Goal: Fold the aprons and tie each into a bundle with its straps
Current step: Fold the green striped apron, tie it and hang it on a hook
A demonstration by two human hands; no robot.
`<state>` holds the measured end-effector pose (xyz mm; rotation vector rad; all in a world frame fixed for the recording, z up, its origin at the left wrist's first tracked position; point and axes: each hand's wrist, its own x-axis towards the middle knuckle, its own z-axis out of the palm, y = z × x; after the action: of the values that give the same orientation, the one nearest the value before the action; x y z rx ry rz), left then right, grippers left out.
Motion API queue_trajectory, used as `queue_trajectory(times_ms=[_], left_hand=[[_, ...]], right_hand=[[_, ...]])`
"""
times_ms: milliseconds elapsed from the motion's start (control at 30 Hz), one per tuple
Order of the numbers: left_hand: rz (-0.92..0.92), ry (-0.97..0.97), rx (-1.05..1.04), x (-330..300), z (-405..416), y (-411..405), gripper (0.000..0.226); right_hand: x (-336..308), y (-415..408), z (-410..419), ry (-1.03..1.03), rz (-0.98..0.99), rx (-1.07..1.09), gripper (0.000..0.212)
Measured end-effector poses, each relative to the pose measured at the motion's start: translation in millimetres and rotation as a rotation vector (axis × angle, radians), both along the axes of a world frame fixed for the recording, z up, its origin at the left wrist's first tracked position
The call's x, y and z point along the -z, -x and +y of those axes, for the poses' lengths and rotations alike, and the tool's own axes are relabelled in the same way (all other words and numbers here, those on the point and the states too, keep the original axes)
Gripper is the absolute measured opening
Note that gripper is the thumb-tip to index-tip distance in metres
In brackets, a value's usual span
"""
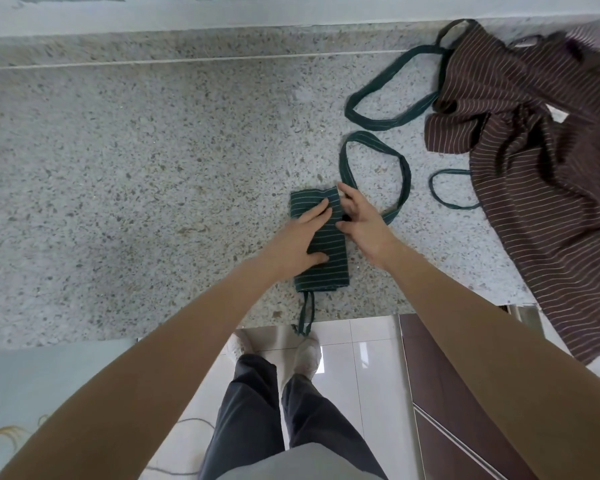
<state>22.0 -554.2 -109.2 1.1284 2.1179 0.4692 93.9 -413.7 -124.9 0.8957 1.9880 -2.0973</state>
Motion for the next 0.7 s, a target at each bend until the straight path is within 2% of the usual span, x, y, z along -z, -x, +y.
queue_trajectory(times_ms=[67,133,233,300,367,500,600,700], left_hand=[[0.292,0.114,0.132,3,-5,7,0.098],[0.446,0.163,0.205,6,-6,9,0.109],[0.431,0.177,0.249,16,-5,10,0.123],[0.391,0.184,0.227,19,-4,16,0.131],[0.403,0.194,0.221,19,-2,20,0.138],[0.391,0.203,0.241,19,1,23,0.142],[0.399,0.162,0.228,23,-2,23,0.14],[0.427,0.068,0.15,25,-16,15,0.131]], right_hand=[[4,1,-2,-0.07,0.024,-0.03,0.074],[4,3,-4,-0.216,0.03,-0.084,0.074],[2,-1,-5,-0.651,0.085,-0.182,0.068],[-1,-5,-2,-0.819,0.137,-0.269,0.061],[-3,-8,2,-0.853,0.109,-0.426,0.065],[1,-13,11,-0.911,-0.039,-0.725,0.108],[3,-15,15,-1.019,-0.122,-0.867,0.121],[2,-16,16,-1.024,-0.208,-0.933,0.128]])
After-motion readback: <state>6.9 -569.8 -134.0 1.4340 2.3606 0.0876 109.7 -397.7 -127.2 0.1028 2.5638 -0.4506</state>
